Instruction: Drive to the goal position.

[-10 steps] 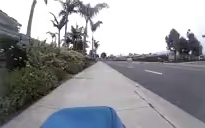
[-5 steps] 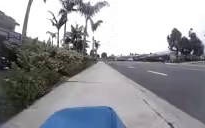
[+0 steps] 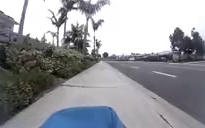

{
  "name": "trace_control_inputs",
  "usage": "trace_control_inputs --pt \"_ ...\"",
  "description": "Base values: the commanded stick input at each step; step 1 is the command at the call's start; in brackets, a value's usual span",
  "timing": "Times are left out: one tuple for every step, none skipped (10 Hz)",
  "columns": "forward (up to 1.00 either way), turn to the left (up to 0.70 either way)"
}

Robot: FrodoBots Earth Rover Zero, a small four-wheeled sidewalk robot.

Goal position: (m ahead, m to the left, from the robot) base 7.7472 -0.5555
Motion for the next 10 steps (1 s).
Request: trace_control_inputs --pt "1.00 0.27" --pt "1.00 0.06" --pt "1.00 0.00" --pt "1.00 0.00" --pt "1.00 0.00" --pt "1.00 0.00" --pt "1.00 0.00" --pt "1.00 0.00" --pt "1.00 0.00" --pt "1.00 0.00"
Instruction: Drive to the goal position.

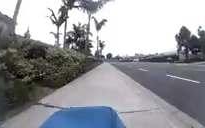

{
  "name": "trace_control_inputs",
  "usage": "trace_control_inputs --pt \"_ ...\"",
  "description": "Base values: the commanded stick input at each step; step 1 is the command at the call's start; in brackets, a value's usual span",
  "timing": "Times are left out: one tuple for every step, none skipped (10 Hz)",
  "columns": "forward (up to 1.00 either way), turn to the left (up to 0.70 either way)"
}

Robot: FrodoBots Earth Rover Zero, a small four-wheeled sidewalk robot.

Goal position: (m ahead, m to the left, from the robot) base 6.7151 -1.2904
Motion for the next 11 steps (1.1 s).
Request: trace_control_inputs --pt "1.00 0.17" --pt "1.00 0.14" --pt "1.00 0.00" --pt "1.00 0.00" --pt "1.00 0.00" --pt "1.00 0.00" --pt "1.00 0.00" --pt "1.00 0.00" --pt "1.00 0.00" --pt "1.00 0.00" --pt "1.00 0.00"
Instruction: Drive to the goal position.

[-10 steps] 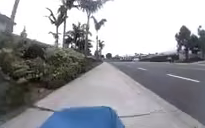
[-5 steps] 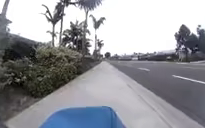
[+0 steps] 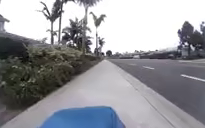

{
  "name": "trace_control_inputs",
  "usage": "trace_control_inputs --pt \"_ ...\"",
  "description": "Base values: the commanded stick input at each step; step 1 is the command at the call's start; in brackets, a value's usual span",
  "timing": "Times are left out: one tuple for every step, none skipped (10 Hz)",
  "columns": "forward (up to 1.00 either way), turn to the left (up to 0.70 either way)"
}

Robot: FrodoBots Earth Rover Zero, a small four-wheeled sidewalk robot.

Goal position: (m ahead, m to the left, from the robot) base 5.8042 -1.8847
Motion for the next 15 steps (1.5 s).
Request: trace_control_inputs --pt "1.00 0.00" --pt "1.00 0.00" --pt "1.00 0.00" --pt "1.00 0.00" --pt "1.00 0.00" --pt "1.00 0.00" --pt "1.00 0.00" --pt "1.00 0.00" --pt "1.00 0.00" --pt "1.00 0.00" --pt "1.00 0.00" --pt "1.00 0.11" --pt "1.00 0.27" --pt "1.00 0.27" --pt "1.00 0.27"
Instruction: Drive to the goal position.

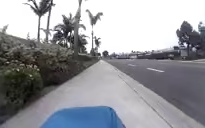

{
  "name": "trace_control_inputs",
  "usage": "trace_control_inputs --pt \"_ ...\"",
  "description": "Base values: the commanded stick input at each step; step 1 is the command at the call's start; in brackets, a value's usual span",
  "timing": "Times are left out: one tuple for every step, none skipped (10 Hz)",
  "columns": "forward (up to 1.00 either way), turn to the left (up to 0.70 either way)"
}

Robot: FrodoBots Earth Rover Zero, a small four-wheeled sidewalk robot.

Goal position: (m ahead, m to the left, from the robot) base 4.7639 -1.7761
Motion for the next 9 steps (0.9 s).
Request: trace_control_inputs --pt "1.00 0.27" --pt "1.00 0.27" --pt "1.00 0.27" --pt "1.00 0.27" --pt "1.00 0.27" --pt "1.00 0.27" --pt "1.00 0.00" --pt "1.00 0.00" --pt "1.00 0.00"
